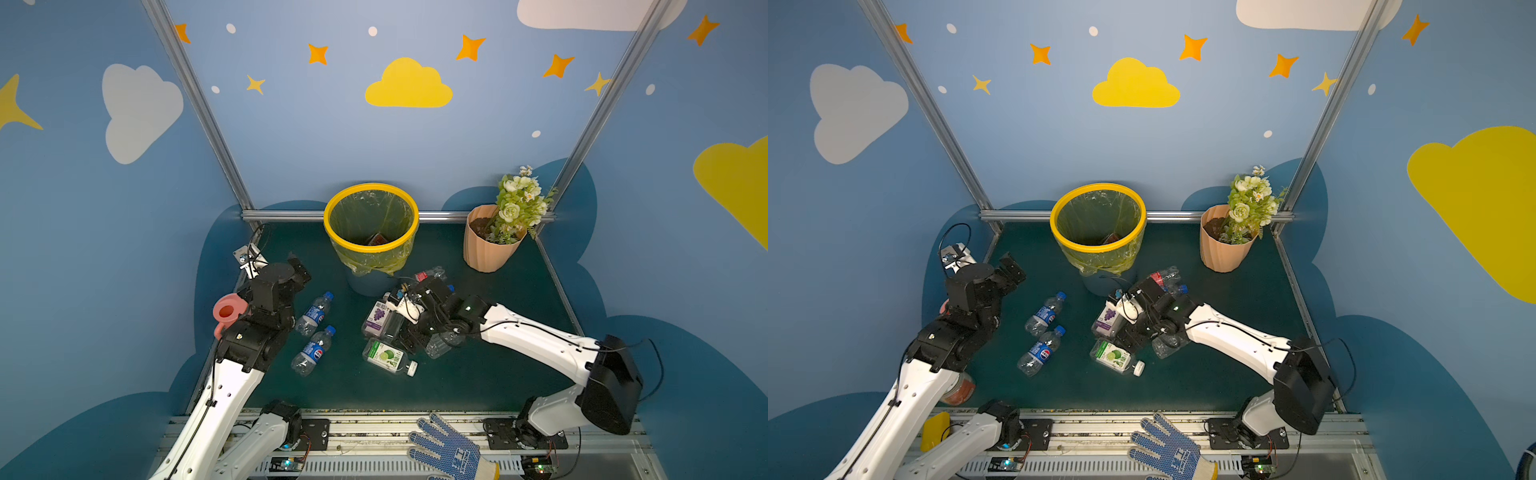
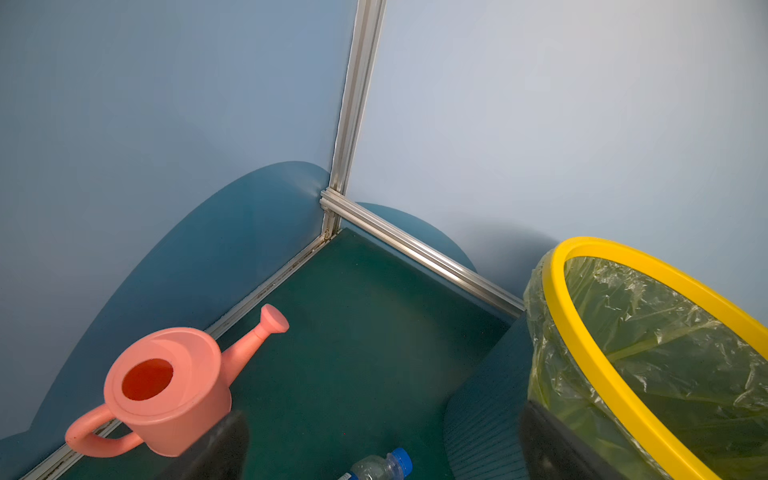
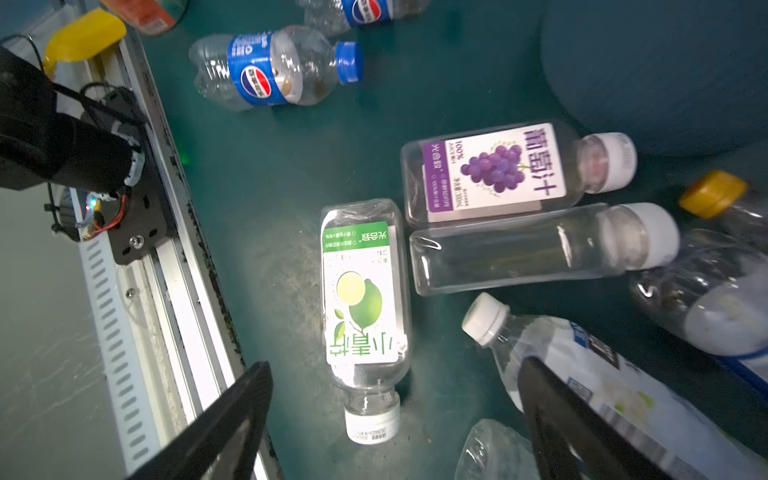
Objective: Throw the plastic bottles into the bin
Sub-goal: 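Grasp the green lime-label bottle with the right gripper and lift it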
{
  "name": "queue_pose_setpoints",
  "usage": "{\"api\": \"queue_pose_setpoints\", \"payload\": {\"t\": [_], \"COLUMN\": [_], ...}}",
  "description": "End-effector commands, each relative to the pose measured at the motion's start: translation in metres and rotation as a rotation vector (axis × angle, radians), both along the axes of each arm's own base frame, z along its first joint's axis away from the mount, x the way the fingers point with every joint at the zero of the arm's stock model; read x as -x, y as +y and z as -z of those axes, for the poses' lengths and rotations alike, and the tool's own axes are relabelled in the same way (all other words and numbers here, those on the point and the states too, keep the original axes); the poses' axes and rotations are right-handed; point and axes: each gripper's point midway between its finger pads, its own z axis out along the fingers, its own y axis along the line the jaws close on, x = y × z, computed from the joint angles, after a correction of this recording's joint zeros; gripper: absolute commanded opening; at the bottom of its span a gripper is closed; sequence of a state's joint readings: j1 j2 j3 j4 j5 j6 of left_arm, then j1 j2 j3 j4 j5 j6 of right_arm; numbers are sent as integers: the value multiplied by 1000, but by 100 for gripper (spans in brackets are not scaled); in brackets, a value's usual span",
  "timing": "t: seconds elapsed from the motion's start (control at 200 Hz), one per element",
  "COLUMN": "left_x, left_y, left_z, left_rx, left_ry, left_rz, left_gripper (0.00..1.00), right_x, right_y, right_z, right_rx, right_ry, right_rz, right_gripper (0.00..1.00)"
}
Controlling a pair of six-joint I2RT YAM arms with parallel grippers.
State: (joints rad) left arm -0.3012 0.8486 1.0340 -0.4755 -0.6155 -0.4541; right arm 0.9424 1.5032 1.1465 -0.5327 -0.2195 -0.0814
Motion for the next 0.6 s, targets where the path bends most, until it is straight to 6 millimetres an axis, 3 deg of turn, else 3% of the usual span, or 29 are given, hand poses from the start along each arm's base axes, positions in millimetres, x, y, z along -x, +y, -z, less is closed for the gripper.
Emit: {"api": "queue_pose_setpoints", "payload": {"t": [0.0, 0.145, 0.596], "left_x": [6, 10, 22], "left_y": [3, 6, 14], "left_z": [2, 3, 6], "left_rx": [15, 16, 4], "left_ry": [4, 2, 1], "left_rz": [-8, -16, -42], "left_gripper": [100, 100, 100], "right_x": [11, 23, 35], "right_y": [1, 7, 20], "right_z": [14, 38, 71], "right_rx": [131, 251, 366], "right_ry": [17, 44, 83], "right_rz": [-68, -121, -161], "right_gripper": [89, 85, 82]}}
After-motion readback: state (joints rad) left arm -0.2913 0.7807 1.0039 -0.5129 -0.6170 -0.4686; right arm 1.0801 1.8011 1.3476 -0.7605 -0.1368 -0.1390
